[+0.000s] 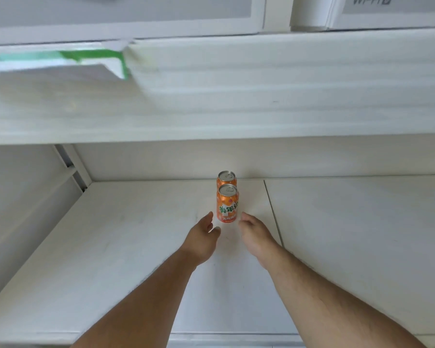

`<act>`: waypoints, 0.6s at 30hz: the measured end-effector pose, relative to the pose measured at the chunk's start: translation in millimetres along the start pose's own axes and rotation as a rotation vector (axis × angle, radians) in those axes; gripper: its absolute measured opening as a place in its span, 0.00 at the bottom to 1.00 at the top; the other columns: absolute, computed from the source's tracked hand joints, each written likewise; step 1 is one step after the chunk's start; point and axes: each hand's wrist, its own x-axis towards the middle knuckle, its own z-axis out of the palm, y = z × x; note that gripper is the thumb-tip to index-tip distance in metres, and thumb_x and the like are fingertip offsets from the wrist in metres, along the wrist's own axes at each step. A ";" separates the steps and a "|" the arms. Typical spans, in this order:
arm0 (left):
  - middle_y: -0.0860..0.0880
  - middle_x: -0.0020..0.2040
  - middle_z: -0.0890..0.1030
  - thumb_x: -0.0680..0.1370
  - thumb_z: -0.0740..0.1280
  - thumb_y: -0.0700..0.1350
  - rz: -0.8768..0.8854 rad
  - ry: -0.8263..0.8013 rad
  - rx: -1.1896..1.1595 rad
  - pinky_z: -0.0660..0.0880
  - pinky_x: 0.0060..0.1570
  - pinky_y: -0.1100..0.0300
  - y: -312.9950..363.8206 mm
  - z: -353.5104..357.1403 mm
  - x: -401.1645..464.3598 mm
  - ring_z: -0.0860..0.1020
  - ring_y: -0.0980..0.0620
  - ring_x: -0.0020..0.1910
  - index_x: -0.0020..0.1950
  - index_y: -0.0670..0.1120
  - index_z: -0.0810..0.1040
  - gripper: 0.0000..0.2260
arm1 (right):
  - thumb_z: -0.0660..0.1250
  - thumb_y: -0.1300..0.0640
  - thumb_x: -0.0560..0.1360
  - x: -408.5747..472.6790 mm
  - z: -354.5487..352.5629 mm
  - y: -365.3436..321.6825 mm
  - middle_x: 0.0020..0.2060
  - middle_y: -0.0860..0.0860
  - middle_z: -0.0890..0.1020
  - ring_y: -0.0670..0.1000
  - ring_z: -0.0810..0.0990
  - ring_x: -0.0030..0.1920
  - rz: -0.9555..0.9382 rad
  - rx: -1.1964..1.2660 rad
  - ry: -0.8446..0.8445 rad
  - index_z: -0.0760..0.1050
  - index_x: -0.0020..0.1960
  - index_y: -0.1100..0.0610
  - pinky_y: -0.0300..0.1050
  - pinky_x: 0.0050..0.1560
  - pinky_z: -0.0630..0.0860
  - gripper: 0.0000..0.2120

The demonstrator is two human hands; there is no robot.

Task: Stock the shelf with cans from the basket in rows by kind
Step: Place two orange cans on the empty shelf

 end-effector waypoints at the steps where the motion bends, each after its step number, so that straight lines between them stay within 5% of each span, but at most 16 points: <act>1: 0.50 0.78 0.65 0.83 0.61 0.48 -0.001 0.001 -0.002 0.65 0.67 0.60 -3.2 -3.2 -10.7 0.63 0.54 0.77 0.81 0.53 0.57 0.27 | 0.53 0.55 0.86 -11.6 1.6 -1.7 0.64 0.45 0.74 0.49 0.72 0.66 0.005 -0.027 -0.001 0.72 0.74 0.48 0.44 0.64 0.68 0.19; 5: 0.50 0.78 0.66 0.82 0.64 0.51 0.005 0.026 0.003 0.69 0.66 0.58 -20.2 -19.8 -58.2 0.66 0.53 0.76 0.81 0.55 0.59 0.28 | 0.55 0.48 0.86 -62.6 16.1 -8.9 0.81 0.47 0.62 0.50 0.61 0.81 0.044 -0.166 -0.023 0.58 0.83 0.52 0.47 0.77 0.60 0.26; 12: 0.48 0.79 0.63 0.81 0.64 0.50 0.016 0.083 0.181 0.63 0.75 0.53 -45.0 -58.9 -138.9 0.62 0.52 0.78 0.82 0.50 0.56 0.31 | 0.53 0.43 0.86 -140.6 49.9 -25.2 0.84 0.52 0.54 0.52 0.53 0.83 -0.051 -0.694 -0.170 0.51 0.85 0.55 0.48 0.81 0.52 0.31; 18: 0.49 0.78 0.65 0.81 0.64 0.51 -0.045 0.208 0.176 0.67 0.73 0.50 -75.0 -87.3 -214.9 0.64 0.52 0.77 0.81 0.52 0.56 0.30 | 0.54 0.43 0.85 -190.2 89.0 -24.1 0.84 0.51 0.53 0.51 0.51 0.84 -0.232 -0.874 -0.257 0.52 0.84 0.55 0.48 0.81 0.51 0.32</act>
